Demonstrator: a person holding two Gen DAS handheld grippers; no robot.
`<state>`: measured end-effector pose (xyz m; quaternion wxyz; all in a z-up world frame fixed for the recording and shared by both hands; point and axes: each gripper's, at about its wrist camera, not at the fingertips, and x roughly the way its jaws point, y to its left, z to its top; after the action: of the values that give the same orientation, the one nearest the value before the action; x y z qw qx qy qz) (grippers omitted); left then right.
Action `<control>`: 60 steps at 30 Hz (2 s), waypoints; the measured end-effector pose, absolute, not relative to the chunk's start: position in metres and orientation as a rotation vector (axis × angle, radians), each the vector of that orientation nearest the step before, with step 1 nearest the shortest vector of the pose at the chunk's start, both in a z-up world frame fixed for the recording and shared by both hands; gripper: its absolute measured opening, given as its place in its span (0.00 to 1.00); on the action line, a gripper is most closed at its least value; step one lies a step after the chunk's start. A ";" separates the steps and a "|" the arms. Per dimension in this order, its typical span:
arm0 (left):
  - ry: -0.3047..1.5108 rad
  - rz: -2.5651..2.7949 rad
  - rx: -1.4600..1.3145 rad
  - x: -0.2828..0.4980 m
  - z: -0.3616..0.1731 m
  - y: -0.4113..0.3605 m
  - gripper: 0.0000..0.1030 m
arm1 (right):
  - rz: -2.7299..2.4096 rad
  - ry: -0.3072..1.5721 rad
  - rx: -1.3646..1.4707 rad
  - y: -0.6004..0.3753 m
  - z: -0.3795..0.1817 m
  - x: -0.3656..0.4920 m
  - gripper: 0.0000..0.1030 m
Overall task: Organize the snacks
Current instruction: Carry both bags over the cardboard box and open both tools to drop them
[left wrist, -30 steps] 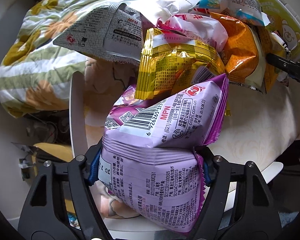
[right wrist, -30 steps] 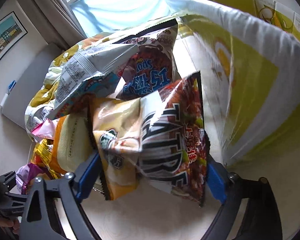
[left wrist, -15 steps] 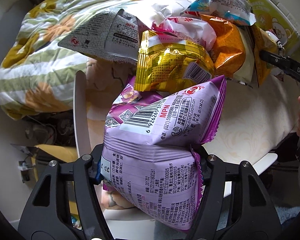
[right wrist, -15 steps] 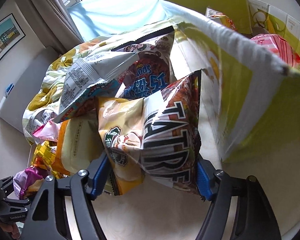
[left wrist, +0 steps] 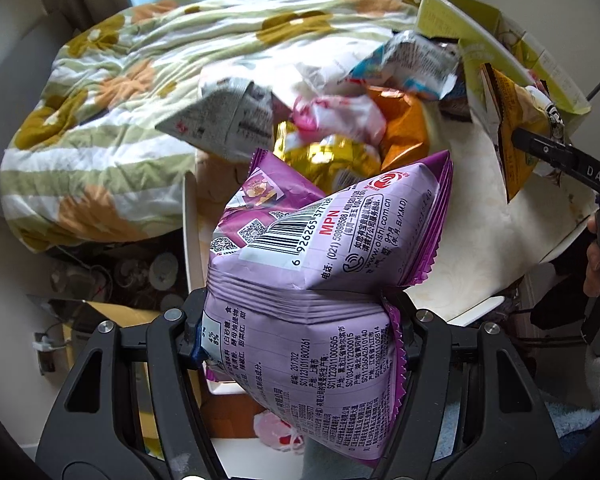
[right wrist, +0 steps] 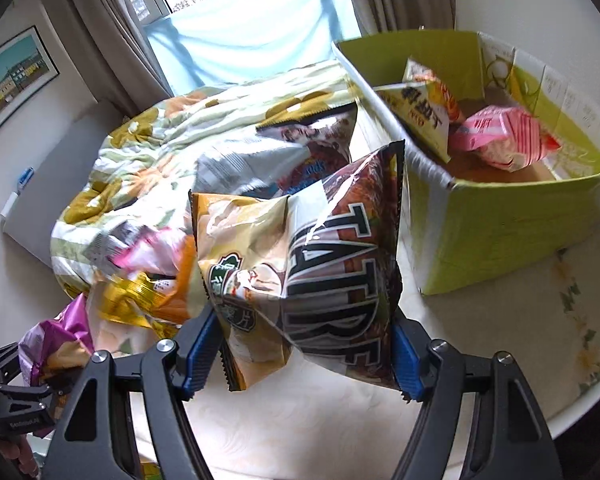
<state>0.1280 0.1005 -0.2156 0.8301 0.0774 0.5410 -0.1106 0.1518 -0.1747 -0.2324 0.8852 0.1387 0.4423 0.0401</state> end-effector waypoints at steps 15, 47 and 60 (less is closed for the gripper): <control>0.898 -0.294 0.142 0.163 -0.107 0.005 0.60 | 0.046 0.787 0.322 -0.242 -0.141 0.138 0.68; 0.992 -0.320 0.066 0.241 -0.147 -0.269 0.99 | 0.120 0.853 0.262 -0.438 -0.123 0.188 0.68; 0.978 -0.201 0.048 0.215 -0.132 -0.239 0.99 | 0.245 0.935 0.228 -0.415 -0.142 0.228 0.70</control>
<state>0.2147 -0.2390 -0.1319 0.8776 0.0228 0.4690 -0.0963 0.2279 -0.4153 -0.1422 0.8792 0.1093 0.4486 0.1176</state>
